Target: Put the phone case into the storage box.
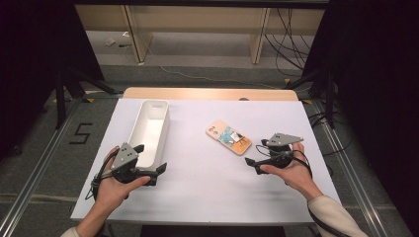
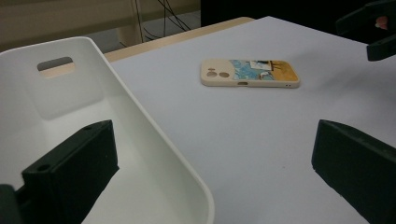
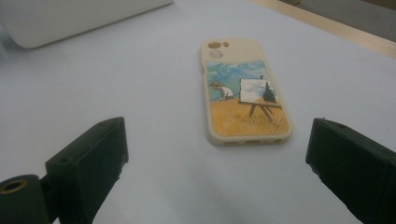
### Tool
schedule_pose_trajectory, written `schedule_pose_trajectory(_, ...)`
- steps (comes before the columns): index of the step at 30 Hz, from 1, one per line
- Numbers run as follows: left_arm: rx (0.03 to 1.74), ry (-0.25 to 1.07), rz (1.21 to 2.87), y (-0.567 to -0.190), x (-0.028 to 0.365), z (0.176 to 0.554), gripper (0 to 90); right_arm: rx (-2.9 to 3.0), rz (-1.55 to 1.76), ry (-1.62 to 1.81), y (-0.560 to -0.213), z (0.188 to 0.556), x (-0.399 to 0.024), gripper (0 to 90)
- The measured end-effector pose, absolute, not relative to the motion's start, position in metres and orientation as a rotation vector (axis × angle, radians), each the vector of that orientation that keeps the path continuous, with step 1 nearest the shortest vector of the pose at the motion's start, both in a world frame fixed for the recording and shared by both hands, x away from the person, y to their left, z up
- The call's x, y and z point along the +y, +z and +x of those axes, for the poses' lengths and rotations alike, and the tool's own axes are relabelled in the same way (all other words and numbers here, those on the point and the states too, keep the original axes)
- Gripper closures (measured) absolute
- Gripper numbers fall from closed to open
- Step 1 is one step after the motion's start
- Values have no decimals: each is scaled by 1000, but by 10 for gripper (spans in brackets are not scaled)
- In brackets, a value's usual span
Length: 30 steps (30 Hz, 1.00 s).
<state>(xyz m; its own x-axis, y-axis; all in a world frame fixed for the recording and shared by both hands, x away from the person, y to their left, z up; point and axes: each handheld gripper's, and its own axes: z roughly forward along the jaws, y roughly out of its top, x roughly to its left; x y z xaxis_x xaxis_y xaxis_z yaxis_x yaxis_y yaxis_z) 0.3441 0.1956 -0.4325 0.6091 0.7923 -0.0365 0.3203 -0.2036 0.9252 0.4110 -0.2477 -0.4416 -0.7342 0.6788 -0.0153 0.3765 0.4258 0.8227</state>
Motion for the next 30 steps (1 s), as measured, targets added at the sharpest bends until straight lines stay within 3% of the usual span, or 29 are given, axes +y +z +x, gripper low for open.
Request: schedule_pose_trajectory(30, 903, 563, 1783, -433, 196, 343, 0, 2599, 919, 810, -469, 506, -194, 70)
